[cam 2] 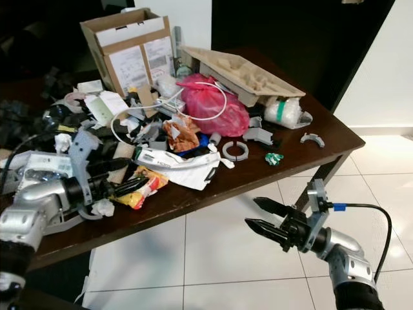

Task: Picking trash to rubbish bin

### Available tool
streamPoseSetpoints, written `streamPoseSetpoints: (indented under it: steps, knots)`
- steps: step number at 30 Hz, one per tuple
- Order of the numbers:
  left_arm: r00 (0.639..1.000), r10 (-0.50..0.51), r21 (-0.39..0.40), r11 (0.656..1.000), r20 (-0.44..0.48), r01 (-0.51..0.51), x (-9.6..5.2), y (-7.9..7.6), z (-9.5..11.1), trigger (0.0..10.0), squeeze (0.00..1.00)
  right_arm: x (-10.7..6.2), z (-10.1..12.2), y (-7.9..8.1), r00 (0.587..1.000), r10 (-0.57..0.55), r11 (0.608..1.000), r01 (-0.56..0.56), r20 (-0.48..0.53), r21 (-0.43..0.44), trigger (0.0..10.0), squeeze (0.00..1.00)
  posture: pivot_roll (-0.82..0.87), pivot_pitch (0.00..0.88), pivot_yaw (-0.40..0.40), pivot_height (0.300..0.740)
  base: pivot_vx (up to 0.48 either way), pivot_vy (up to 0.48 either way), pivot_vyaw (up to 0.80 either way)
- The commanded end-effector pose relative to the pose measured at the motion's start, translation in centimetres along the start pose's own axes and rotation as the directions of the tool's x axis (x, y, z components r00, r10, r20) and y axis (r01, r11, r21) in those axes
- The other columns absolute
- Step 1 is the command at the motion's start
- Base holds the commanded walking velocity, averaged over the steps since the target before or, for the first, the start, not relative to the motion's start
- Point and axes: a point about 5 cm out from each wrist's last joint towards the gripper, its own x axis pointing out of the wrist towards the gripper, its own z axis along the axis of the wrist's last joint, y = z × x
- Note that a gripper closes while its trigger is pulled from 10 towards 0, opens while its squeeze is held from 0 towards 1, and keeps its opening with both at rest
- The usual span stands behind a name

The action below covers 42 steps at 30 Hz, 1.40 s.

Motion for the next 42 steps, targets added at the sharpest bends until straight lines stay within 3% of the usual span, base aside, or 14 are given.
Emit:
streamPoseSetpoints:
  steps: [1,7,12,14,16,17,24,30,35,37,42]
  knots:
    - [0.999,0.011,0.016,1.0,-0.046,-0.011,-0.1,0.2,-0.5,10.0,0.0,-0.5,0.2,0.2,1.0,-0.013,1.0,0.013,0.012,-0.011,10.0,0.0,0.05,0.145,-0.026,0.74,0.0,0.0,0.0]
    - [0.989,0.126,0.042,0.992,-0.081,-0.123,-0.2,1.3,-0.8,10.0,0.0,-0.2,0.3,0.5,1.0,-0.006,1.0,0.006,0.016,-0.008,10.0,0.0,0.05,0.154,-0.028,0.74,0.0,0.0,0.0]
    - [0.986,0.157,0.021,0.987,-0.051,-0.157,1.3,1.3,-0.8,10.0,0.0,0.0,0.3,0.8,1.0,-0.001,1.0,0.001,0.017,-0.002,10.0,0.0,0.05,0.161,-0.034,0.74,0.0,0.0,0.0]
    - [0.994,0.098,0.013,0.995,-0.047,-0.097,2.9,0.3,-0.8,10.0,0.0,0.1,0.4,0.8,1.0,-0.003,1.0,0.003,0.011,-0.003,10.0,0.0,0.04,0.163,-0.036,0.74,0.0,0.0,0.0]
    - [0.996,0.073,0.007,0.997,-0.043,-0.073,3.5,0.0,-0.8,10.0,0.0,0.0,0.4,0.8,1.0,-0.004,1.0,0.004,0.009,-0.003,10.0,0.0,0.04,0.163,-0.036,0.74,0.0,0.0,0.0]
    - [0.999,-0.001,-0.006,1.0,-0.038,0.001,4.5,-1.1,-0.7,10.0,0.0,0.0,0.5,0.8,1.0,-0.006,1.0,0.006,0.006,-0.006,10.0,0.0,0.04,0.161,-0.037,0.74,0.0,0.0,0.0]
    - [0.992,-0.115,-0.016,0.993,-0.045,0.114,5.9,-2.7,-0.8,10.0,0.0,-0.2,0.7,0.9,1.0,-0.018,1.0,0.018,0.003,-0.012,10.0,0.0,0.02,0.154,-0.037,0.74,0.0,0.0,0.0]
    - [0.99,-0.099,0.019,0.995,-0.104,0.101,5.8,-2.6,-1.2,10.0,0.0,-0.6,0.7,1.0,0.999,-0.035,0.999,0.035,-0.007,-0.016,10.0,0.0,0.02,0.15,-0.038,0.74,0.0,0.0,0.0]
    - [0.984,-0.06,0.044,0.997,-0.165,0.068,5.3,-2.0,-1.4,10.0,0.0,-0.5,0.8,1.0,0.999,-0.04,0.999,0.04,-0.011,-0.018,10.0,0.0,0.02,0.15,-0.041,0.74,0.0,0.0,0.0]
    - [0.972,-0.009,0.074,0.997,-0.235,0.027,4.5,-1.2,-1.2,10.0,0.0,-0.4,0.8,0.9,0.999,-0.039,0.999,0.039,-0.015,-0.018,10.0,0.0,0.03,0.15,-0.043,0.74,0.0,0.0,0.0]
    - [0.962,0.03,0.099,0.995,-0.273,-0.003,4.1,-0.8,-1.3,10.0,0.0,-0.3,0.8,0.8,0.999,-0.04,0.999,0.04,-0.017,-0.017,10.0,0.0,0.03,0.15,-0.044,0.74,0.0,0.0,0.0]
